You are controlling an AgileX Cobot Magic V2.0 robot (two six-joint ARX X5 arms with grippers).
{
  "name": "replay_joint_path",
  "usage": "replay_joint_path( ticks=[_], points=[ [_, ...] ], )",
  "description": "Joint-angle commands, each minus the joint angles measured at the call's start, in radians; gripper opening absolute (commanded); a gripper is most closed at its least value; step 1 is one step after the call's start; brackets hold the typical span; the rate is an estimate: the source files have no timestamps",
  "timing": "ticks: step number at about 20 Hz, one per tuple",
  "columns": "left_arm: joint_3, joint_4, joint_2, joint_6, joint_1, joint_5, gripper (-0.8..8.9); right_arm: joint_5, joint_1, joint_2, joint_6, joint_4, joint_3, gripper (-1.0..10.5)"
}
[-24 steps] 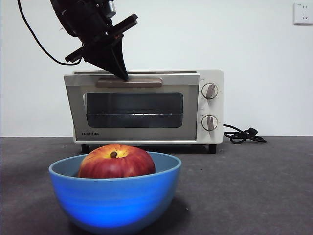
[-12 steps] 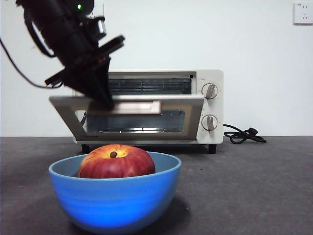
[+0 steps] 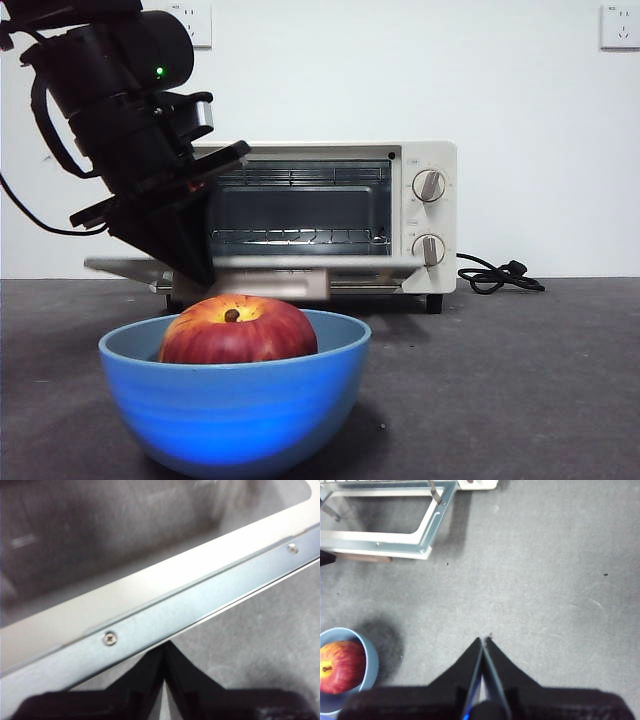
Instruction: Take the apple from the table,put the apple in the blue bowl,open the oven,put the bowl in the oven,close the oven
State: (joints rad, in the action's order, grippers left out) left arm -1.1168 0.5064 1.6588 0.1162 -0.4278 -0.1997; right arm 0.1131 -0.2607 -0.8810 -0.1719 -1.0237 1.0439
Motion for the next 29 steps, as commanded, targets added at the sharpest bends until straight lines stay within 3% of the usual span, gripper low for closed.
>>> replay_joint_path(
  ticks=[1, 5, 11, 14, 19, 21, 23, 25, 29],
  points=[
    [0.006, -0.03, 0.011, -0.012, 0.003, 0.013, -0.06, 0.0, -0.001, -0.013, -0.001, 0.008, -0.01, -0.1],
    [0.006, -0.012, 0.01, -0.032, -0.002, -0.033, -0.06, 0.008, -0.001, -0.02, -0.002, 0.005, -0.01, -0.1],
    [0.006, 0.133, -0.146, -0.083, -0.01, -0.047, -0.06, 0.123, -0.019, -0.06, -0.008, 0.03, -0.01, -0.1],
    [0.006, 0.219, -0.315, -0.081, -0.01, -0.047, -0.06, 0.126, -0.138, -0.125, -0.066, 0.059, -0.01, -0.1],
    [0.006, 0.417, -0.577, -0.082, -0.01, -0.04, -0.06, 0.118, -0.396, -0.325, -0.224, 0.166, 0.002, 0.0],
    [0.006, 0.486, -0.663, -0.082, -0.01, -0.035, -0.06, 0.086, -0.458, -0.413, -0.238, 0.171, 0.029, 0.2],
    [0.006, 0.539, -0.74, -0.082, -0.01, -0.035, -0.06, 0.047, -0.508, -0.499, -0.242, 0.151, 0.077, 1.9],
    [0.006, 0.581, -0.806, -0.08, -0.01, -0.035, -0.06, 0.023, -0.541, -0.574, -0.245, 0.123, 0.137, 2.9],
    [0.006, 0.636, -0.898, -0.071, -0.01, -0.035, -0.06, 0.017, -0.565, -0.7, -0.245, 0.073, 0.23, 2.9]
  ],
)
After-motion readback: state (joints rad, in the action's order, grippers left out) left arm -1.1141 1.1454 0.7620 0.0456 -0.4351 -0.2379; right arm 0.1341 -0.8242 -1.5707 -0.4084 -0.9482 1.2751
